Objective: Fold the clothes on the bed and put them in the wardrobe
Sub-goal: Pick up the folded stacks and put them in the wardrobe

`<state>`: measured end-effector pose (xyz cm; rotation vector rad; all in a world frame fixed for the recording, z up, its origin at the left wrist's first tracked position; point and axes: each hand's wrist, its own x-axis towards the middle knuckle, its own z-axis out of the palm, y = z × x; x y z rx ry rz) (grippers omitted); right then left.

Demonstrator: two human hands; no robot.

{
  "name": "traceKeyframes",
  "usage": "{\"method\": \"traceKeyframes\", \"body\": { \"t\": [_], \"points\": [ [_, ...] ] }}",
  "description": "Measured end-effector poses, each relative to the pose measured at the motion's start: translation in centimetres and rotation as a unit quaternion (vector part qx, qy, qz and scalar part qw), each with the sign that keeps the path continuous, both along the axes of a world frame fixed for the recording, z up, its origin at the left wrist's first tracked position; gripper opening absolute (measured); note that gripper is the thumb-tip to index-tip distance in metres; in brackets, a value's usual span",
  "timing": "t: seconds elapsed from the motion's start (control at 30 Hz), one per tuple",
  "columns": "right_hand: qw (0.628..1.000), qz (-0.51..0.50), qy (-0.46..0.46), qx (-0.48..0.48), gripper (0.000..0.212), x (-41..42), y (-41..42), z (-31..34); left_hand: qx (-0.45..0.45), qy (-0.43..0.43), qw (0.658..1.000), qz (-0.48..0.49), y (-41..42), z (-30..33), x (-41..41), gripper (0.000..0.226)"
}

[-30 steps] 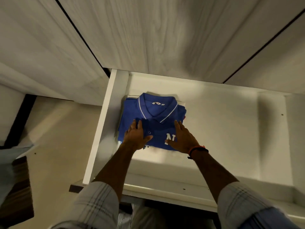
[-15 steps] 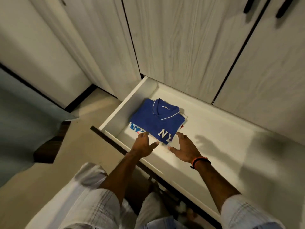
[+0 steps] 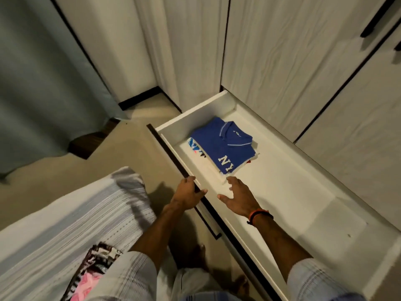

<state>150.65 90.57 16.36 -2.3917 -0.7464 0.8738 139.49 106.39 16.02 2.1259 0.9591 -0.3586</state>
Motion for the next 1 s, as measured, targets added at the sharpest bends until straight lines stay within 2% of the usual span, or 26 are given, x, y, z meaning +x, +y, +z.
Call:
{"method": "traceKeyframes", "body": {
  "t": [0.27,0.37,0.43,0.6,0.77,0.9,1.0],
  "points": [
    [0.988,0.139,-0.010,0.063,0.067,-4.8,-2.5,0.1,0.022,-0.012,0.987,0.156,-5.1,-0.5,-12.0,0.090],
    [0.976,0.206,0.002,0.069,0.068,-8.2,-4.6,0.6,0.028,-0.003,0.971,0.236,-10.7,1.9,-16.9,0.070],
    [0.965,0.251,0.003,0.069,0.068,-10.2,-5.4,0.7,0.037,0.016,0.962,0.270,-13.0,2.0,-19.6,0.068],
    [0.936,0.345,-0.005,0.070,0.066,-15.1,-5.9,1.3,0.033,0.014,0.929,0.369,-17.5,1.3,-26.9,0.056],
    [0.908,0.416,-0.001,0.045,0.065,-20.0,-4.1,0.6,0.005,0.026,0.889,0.457,-19.9,0.2,-33.3,0.072],
    [0.887,0.461,-0.003,0.008,0.065,-24.5,-0.9,-1.3,-0.019,0.011,0.853,0.521,-20.2,-2.6,-38.6,0.069],
    [0.884,0.468,0.006,-0.007,0.057,-27.3,1.5,-2.5,-0.050,0.006,0.830,0.555,-19.4,-4.8,-41.5,0.062]
  ]
}}
